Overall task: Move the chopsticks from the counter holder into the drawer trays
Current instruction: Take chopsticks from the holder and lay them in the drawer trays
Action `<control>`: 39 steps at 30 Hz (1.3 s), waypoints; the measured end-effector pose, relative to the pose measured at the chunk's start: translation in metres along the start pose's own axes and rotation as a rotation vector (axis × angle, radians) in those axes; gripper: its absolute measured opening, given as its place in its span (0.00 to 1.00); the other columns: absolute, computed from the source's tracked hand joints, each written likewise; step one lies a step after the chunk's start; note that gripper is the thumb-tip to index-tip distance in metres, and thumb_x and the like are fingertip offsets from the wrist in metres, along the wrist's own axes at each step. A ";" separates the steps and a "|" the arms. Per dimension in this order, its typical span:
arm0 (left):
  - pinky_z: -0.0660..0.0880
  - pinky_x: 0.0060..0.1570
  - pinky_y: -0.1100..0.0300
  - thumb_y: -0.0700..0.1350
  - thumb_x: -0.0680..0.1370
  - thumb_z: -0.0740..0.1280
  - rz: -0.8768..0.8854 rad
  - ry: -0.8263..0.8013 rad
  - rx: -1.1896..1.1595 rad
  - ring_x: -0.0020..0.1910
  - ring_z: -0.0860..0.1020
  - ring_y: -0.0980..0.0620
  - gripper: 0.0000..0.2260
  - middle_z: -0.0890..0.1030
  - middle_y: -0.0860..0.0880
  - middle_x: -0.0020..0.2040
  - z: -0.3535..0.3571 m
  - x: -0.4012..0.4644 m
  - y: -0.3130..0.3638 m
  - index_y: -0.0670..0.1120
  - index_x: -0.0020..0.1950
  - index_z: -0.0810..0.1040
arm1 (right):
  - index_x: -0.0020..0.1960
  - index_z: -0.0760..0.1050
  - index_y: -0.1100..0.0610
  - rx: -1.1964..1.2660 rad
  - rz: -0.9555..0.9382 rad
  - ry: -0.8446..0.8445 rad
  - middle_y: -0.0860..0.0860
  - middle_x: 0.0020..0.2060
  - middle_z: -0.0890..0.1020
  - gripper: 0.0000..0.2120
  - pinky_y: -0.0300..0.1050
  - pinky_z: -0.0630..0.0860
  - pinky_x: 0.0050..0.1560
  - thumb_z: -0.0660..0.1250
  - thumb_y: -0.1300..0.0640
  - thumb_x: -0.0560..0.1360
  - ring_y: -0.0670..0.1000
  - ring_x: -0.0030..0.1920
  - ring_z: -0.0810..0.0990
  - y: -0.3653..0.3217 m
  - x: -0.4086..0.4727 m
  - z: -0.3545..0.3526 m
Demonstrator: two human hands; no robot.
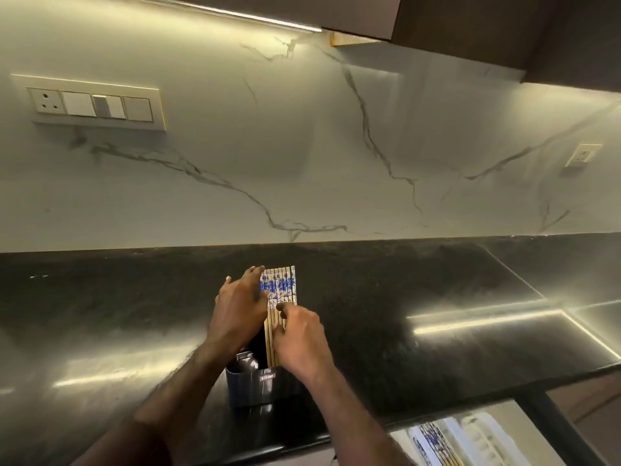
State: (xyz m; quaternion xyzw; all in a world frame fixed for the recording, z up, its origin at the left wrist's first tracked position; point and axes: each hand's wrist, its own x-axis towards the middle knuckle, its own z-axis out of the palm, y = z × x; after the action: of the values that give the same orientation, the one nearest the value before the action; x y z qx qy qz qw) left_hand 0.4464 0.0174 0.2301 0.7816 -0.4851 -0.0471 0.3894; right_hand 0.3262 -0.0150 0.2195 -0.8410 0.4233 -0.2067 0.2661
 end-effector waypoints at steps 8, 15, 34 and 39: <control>0.78 0.48 0.62 0.40 0.76 0.69 -0.053 -0.005 -0.149 0.50 0.80 0.54 0.25 0.82 0.43 0.59 0.014 0.016 -0.026 0.46 0.73 0.69 | 0.60 0.76 0.52 0.002 0.055 -0.034 0.47 0.50 0.81 0.13 0.39 0.78 0.49 0.66 0.60 0.76 0.44 0.48 0.79 0.003 0.018 0.017; 0.67 0.31 0.82 0.38 0.75 0.70 -0.101 0.005 -0.245 0.39 0.74 0.69 0.26 0.83 0.42 0.56 0.019 0.027 -0.033 0.48 0.72 0.71 | 0.61 0.75 0.52 -0.007 0.080 -0.064 0.48 0.52 0.80 0.13 0.42 0.80 0.50 0.67 0.58 0.76 0.44 0.50 0.79 0.003 0.022 0.015; 0.82 0.44 0.57 0.36 0.71 0.74 -0.258 0.019 -0.637 0.45 0.85 0.56 0.20 0.85 0.46 0.50 0.019 0.028 -0.029 0.47 0.62 0.79 | 0.65 0.73 0.51 0.073 0.116 -0.075 0.49 0.57 0.79 0.17 0.43 0.78 0.55 0.66 0.58 0.77 0.46 0.55 0.78 0.001 0.014 0.008; 0.82 0.45 0.59 0.35 0.71 0.74 -0.156 0.022 -0.636 0.46 0.84 0.57 0.20 0.85 0.47 0.51 0.000 0.030 -0.011 0.47 0.61 0.80 | 0.67 0.71 0.49 0.154 0.098 -0.071 0.49 0.58 0.81 0.19 0.41 0.79 0.54 0.66 0.58 0.78 0.46 0.54 0.80 -0.003 0.012 0.000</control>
State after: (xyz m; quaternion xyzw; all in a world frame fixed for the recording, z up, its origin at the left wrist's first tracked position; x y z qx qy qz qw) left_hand 0.4706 -0.0040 0.2320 0.6562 -0.3804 -0.2175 0.6143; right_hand 0.3344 -0.0241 0.2229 -0.8031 0.4369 -0.1957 0.3546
